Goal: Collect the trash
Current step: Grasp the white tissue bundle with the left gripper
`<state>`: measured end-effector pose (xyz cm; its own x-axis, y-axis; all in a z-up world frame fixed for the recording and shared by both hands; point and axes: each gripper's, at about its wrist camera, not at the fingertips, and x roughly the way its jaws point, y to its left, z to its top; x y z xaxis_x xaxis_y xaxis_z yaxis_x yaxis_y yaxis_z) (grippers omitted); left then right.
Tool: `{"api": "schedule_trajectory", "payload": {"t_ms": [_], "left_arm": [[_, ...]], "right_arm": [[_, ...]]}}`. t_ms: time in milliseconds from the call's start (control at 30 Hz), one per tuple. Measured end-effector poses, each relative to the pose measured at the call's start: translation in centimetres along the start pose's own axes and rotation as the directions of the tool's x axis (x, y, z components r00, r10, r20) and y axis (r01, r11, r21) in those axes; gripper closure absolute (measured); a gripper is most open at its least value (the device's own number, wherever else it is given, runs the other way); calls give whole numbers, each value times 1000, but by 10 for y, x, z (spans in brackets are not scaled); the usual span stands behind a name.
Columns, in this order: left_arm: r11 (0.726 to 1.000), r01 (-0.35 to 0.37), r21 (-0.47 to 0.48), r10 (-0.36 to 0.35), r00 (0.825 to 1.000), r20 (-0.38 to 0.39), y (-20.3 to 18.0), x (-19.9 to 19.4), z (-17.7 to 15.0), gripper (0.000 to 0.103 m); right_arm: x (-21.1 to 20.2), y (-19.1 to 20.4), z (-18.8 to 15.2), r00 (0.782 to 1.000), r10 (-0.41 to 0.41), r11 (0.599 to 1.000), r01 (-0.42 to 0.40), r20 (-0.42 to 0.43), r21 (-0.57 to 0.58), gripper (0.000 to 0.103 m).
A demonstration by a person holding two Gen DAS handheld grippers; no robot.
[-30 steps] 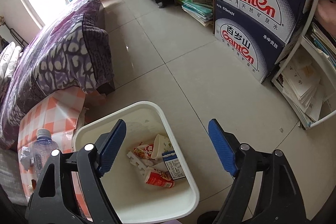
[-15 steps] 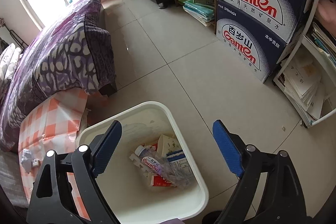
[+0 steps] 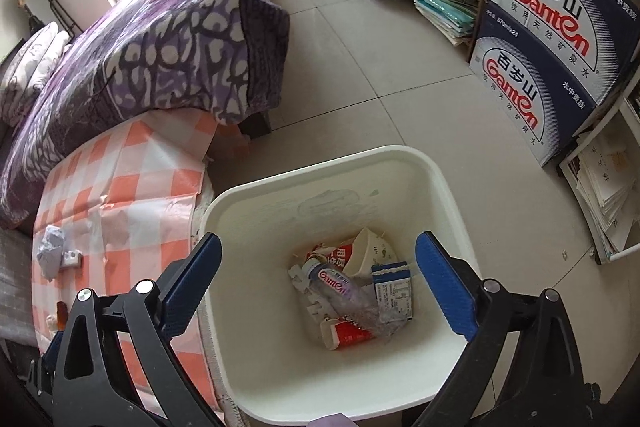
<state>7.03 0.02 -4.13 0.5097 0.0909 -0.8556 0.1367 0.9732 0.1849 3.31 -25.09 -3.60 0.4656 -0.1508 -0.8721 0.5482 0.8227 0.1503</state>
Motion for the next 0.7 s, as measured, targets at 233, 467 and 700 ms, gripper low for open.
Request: {"api": "schedule_trajectory", "payload": {"t_ms": [233, 467, 700], "left_arm": [[984, -100, -145, 91, 994, -66, 92, 24, -6, 18], [940, -52, -338, 28, 997, -75, 182, 38, -9, 19], [890, 72, -449, -108, 993, -56, 221, 58, -15, 21]], "right_arm": [[10, 35, -11, 1000, 0, 998, -2, -26, -69, 9], [18, 56, -19, 999, -12, 994, 8, -38, -110, 9], [17, 72, -25, 1000, -27, 987, 26, -6, -160, 9]]}}
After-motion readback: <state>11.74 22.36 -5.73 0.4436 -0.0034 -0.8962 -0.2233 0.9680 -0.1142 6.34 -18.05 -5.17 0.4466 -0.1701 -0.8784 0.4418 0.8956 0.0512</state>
